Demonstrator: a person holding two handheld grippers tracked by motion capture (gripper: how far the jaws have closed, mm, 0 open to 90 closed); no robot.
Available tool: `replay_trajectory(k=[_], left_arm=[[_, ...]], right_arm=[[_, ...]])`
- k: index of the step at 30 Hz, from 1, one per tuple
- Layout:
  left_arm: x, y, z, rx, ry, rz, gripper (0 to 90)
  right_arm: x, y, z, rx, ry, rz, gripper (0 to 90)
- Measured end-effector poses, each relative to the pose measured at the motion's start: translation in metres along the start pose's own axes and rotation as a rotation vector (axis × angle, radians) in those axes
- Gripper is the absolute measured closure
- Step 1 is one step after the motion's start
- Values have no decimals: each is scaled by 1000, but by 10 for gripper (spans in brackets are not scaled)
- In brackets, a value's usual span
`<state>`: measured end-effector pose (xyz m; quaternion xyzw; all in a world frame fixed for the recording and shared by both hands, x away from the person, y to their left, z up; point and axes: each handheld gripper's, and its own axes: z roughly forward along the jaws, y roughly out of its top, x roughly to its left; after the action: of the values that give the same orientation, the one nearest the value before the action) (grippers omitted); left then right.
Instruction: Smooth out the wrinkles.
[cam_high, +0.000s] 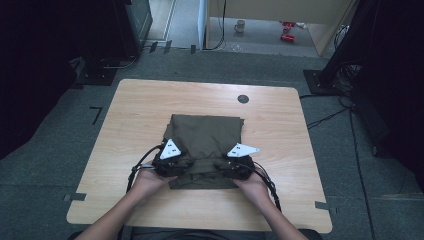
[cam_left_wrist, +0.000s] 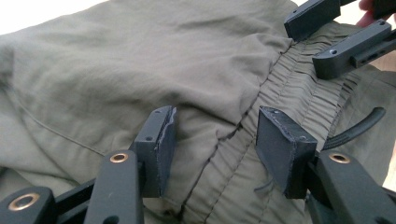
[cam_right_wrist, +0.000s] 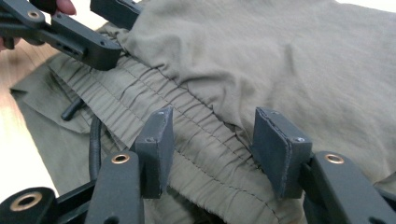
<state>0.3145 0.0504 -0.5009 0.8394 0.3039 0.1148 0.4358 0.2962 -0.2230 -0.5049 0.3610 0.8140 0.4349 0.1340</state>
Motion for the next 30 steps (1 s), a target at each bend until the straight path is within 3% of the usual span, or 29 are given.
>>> replay_trajectory(k=[4, 7, 11, 14, 17, 19, 23, 25, 28, 30], left_arm=[[2, -7, 3, -7, -10, -68, 488], [1, -10, 4, -18, 4, -75, 489], [2, -12, 3, -29, -2, -98, 488], [3, -12, 2, -43, -2, -122, 478], [3, -8, 0, -37, 12, -161, 427], [3, -5, -3, -21, 28, -152, 394], [2, -5, -9, -2, 34, -135, 376], [3, -7, -9, 0, 29, -142, 376], [2, -9, -8, 3, 45, -106, 376], [2, -10, -7, -2, 46, -106, 376]], right_arm=[[2, -7, 4, 2, -14, 6, 495], [0, -11, 6, -12, -9, 50, 502], [-3, -11, 4, -22, 14, 51, 505], [-8, -4, -4, -64, 19, 67, 572], [-18, 6, -10, -105, -76, 51, 615], [-30, 9, -8, -79, -115, 71, 620], [-47, 1, 0, -27, -109, 148, 585], [-49, -5, 3, -16, -97, 146, 570], [-47, -10, 4, -9, -109, 126, 586], [-45, -11, 5, 5, -117, 115, 589]])
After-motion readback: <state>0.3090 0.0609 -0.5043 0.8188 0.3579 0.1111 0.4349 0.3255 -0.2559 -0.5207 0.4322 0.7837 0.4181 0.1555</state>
